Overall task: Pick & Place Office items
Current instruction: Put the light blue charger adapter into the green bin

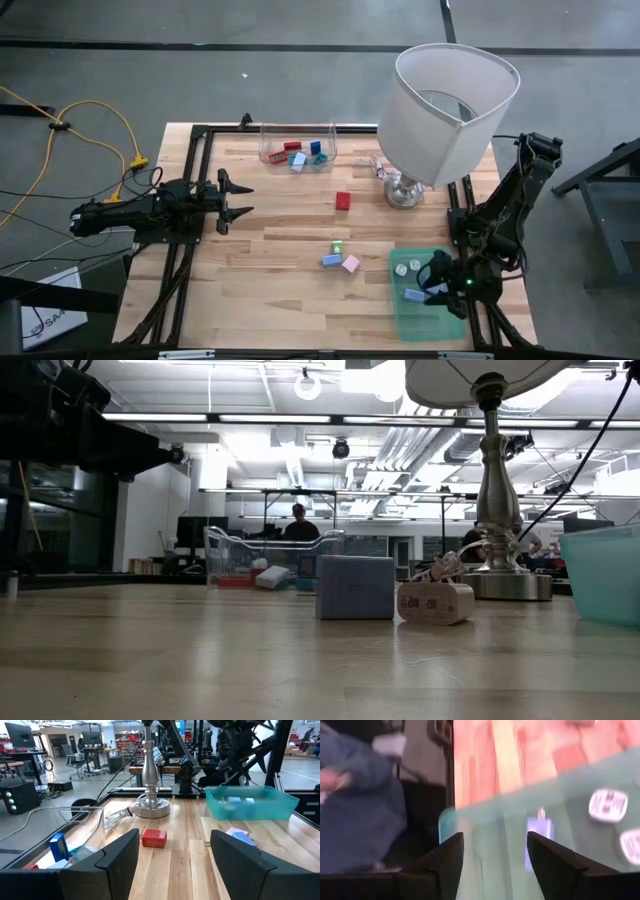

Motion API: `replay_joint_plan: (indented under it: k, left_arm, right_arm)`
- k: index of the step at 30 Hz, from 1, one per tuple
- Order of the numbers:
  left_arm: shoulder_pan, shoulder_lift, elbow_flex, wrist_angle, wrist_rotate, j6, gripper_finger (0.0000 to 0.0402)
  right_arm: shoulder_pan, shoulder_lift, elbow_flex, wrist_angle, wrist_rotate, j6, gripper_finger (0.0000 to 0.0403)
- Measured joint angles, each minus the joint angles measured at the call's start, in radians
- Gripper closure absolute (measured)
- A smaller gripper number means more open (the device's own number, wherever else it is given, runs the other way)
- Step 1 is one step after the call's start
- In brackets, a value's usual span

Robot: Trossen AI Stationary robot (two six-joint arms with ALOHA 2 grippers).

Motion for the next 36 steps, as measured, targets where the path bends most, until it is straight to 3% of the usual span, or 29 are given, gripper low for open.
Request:
replay_joint_plan:
  k: [5,16,21,25,27,31,36]
  left_arm:
    - [0.0,0.0,0.0,0.0,0.0,0.0,0.0164]
    - [0.0,0.0,0.0,0.0,0.0,0.0,0.0164]
    - [0.0,0.0,0.0,0.0,0.0,0.0,0.0164]
    - [0.0,0.0,0.0,0.0,0.0,0.0,0.0164]
    - [0.0,0.0,0.0,0.0,0.0,0.0,0.0164]
    - [0.0,0.0,0.0,0.0,0.0,0.0,0.0164]
    - [0.0,0.0,0.0,0.0,0.0,0.0,0.0164]
  right_arm:
    - [0.0,0.0,0.0,0.049,0.081,0.0,0.0198]
    - [0.0,0.0,0.0,0.125,0.088,0.002,0.0198]
    - [0.0,0.0,0.0,0.149,0.216,-0.026,0.0198]
    - [-0.025,0.0,0.0,0.168,0.393,-0.132,0.0198]
    - [-0.067,0.0,0.0,0.167,0.424,-0.172,0.0198]
    - [-0.199,0.022,0.0,0.209,0.382,-0.336,0.0198]
    - [-0.4,0.098,0.0,0.403,0.258,-0.672,0.0198]
